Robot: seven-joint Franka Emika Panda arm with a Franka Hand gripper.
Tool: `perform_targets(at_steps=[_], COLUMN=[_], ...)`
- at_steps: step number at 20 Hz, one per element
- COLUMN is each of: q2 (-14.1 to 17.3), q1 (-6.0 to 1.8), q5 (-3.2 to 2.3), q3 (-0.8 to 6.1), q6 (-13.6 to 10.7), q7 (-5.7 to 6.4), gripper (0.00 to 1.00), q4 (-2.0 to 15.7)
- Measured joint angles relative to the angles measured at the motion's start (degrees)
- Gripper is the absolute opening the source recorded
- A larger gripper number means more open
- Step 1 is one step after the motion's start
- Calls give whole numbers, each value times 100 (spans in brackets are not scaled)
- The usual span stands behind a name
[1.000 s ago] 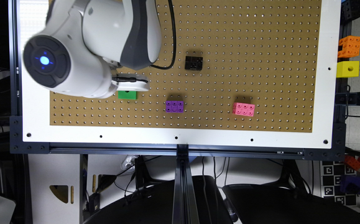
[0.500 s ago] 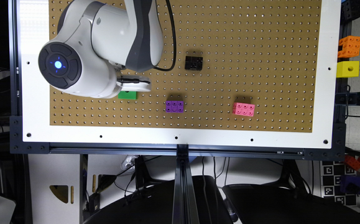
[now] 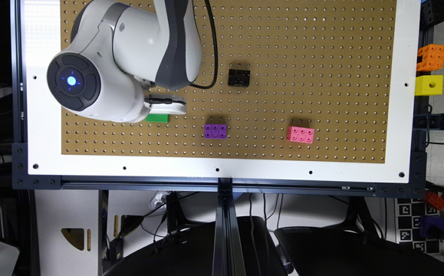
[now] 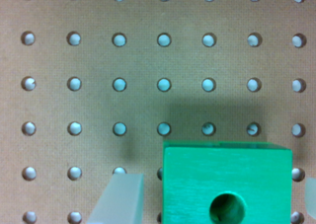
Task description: Pick up green block.
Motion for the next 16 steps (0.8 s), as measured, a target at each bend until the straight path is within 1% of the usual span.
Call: perform_targets(at_steps=[3, 6, 8, 13, 14, 16], q2=[38, 275, 291, 295, 305, 305], q1=[1, 2, 0, 2, 0, 0], q5=[0, -5, -4, -3, -3, -3], q3=[11, 11, 14, 15, 18, 18], q6=[25, 314, 311, 313, 316, 316], q7=[3, 6, 6, 6, 5, 5], gripper=[100, 100, 100, 100, 0, 0], q4=[5, 21, 55, 63, 80, 80])
